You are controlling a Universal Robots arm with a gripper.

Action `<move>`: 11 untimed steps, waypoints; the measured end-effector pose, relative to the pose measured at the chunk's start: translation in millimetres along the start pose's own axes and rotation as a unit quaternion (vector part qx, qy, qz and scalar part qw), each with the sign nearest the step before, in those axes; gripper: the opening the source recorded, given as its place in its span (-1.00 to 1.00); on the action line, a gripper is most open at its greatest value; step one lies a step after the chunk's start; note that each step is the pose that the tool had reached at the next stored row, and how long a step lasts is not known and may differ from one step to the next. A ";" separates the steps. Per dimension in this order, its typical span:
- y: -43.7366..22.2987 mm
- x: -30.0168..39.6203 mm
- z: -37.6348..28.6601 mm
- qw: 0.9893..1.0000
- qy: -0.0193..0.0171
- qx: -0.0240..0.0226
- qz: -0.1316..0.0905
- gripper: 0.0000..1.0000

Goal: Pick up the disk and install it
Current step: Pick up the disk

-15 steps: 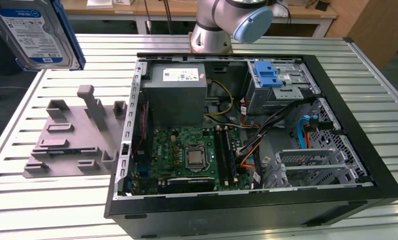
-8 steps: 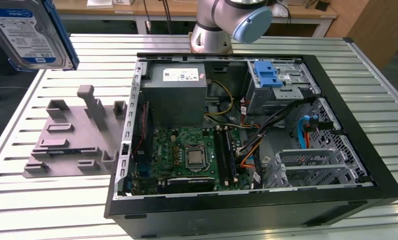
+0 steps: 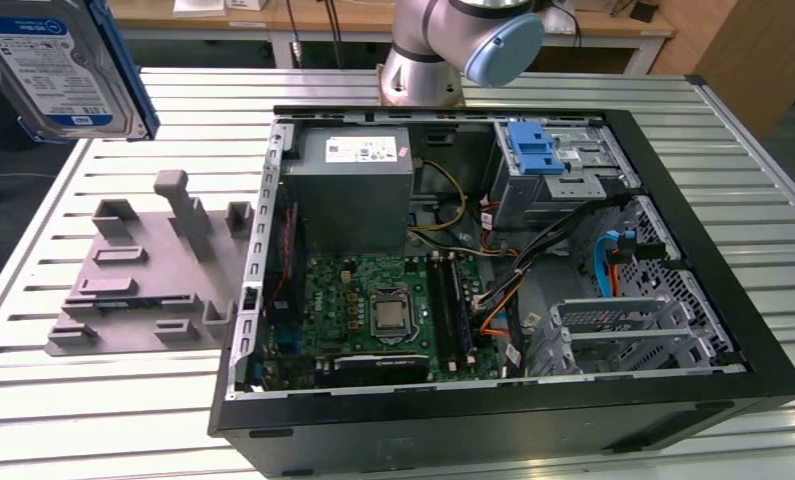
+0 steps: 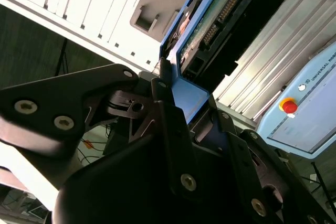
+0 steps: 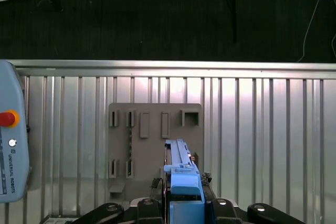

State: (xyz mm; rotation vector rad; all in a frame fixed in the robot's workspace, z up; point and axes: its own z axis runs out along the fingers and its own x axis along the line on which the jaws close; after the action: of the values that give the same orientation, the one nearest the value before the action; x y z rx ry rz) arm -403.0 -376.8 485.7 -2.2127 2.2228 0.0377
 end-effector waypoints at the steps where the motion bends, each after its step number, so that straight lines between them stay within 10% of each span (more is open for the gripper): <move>1: -0.2 0.0 0.1 1.000 0.000 0.000 0.000 -0.27; 11: -3.2 0.0 0.0 1.000 0.000 0.000 0.000 -0.27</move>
State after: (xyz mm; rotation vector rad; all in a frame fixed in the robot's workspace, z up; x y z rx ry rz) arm -399.9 -376.8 485.7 -2.2127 2.2227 0.0376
